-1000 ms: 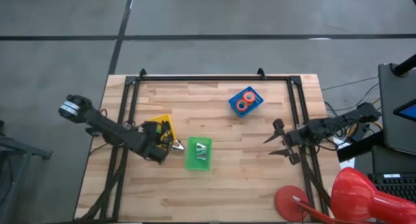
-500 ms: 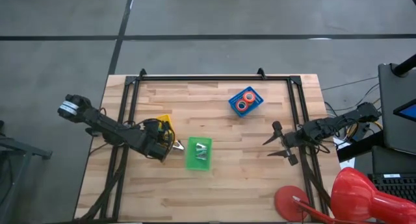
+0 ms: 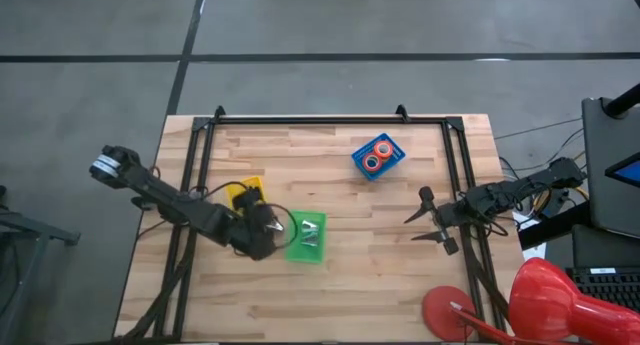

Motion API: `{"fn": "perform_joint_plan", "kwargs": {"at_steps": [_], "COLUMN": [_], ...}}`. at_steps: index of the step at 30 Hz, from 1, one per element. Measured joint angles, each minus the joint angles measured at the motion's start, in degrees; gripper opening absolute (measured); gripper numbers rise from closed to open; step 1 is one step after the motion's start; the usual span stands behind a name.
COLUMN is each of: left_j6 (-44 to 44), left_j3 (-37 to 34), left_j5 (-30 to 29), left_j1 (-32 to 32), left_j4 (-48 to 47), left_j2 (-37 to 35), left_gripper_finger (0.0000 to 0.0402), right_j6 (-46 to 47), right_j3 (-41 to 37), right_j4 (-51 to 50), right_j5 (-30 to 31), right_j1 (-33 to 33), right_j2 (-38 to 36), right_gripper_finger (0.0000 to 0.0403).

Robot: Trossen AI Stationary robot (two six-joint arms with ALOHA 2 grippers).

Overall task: Pick and place Stapler, Stapler remover, tape
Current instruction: Put the black staple remover into the green bin

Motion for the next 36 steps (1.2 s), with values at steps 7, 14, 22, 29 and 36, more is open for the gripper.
{"fn": "perform_joint_plan", "kwargs": {"at_steps": [7,14,22,29,36], "left_j6": [8.65,16.58,20.4,20.36,19.35], "left_j3": [-0.4,-0.39,-0.06,0.14,0.14], "left_j5": [7.74,8.17,8.82,9.79,11.32], "left_j1": [-0.37,-0.37,-0.41,-0.41,-0.37], "left_j4": [2.06,1.9,1.12,0.73,0.49], "left_j2": [2.25,7.87,12.53,13.35,13.11], "left_gripper_finger": [0.0181,0.0153,0.0125,0.0092,0.0014], "right_j6": [0.0,0.0,0.0,0.0,0.0], "right_j3": [0.0,0.0,0.0,0.0,0.0], "right_j4": [0.01,0.02,0.02,0.0,0.02], "right_j5": [0.0,-0.01,-0.02,-0.02,-0.02], "right_j1": [0.0,0.0,0.0,0.0,0.0], "right_j2": [0.0,-0.04,0.0,0.0,0.0], "right_gripper_finger": [0.0219,0.0219,0.0219,0.0219,0.0219]}}
